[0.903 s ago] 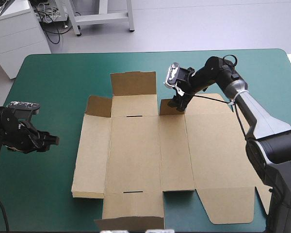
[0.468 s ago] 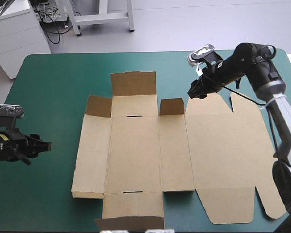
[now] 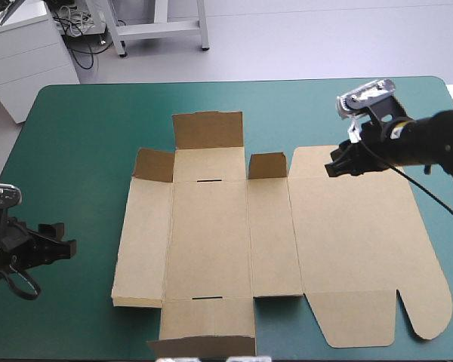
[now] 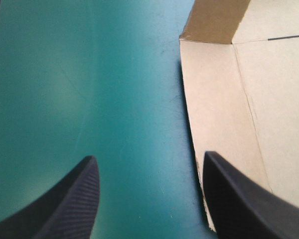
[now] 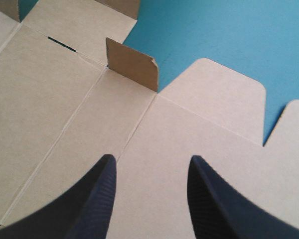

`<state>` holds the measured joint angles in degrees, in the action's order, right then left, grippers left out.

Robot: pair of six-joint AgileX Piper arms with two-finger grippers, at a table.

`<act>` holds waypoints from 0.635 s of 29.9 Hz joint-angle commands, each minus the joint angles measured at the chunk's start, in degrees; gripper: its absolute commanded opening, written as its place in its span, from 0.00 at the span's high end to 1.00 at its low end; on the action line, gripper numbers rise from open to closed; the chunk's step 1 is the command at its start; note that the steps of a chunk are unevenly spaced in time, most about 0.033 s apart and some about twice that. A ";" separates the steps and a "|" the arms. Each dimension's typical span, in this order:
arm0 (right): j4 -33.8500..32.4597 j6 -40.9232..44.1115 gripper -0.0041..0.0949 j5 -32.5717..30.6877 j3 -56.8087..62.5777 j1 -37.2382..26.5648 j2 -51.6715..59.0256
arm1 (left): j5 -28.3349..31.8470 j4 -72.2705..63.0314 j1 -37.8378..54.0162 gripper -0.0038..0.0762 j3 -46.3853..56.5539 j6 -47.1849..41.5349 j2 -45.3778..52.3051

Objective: Fold the box

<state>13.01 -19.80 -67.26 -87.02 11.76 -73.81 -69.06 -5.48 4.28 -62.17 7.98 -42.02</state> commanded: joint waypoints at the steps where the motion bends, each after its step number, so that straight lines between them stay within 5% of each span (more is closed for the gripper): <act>1: -2.97 3.22 0.55 6.57 5.78 -0.29 9.33 | 3.38 -1.18 -2.19 0.41 0.63 -0.67 1.67; 8: -5.03 10.55 0.55 14.63 21.41 -0.29 26.57 | 7.63 0.40 -5.75 0.41 6.84 -0.10 4.56; 19: -7.52 13.36 0.55 14.96 38.48 -0.29 42.87 | 4.17 -0.52 -5.63 0.41 9.12 -4.74 4.32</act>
<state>6.58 -6.82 -56.31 -49.71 11.76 -32.61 -67.06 -4.85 -1.14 -51.71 6.79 -37.38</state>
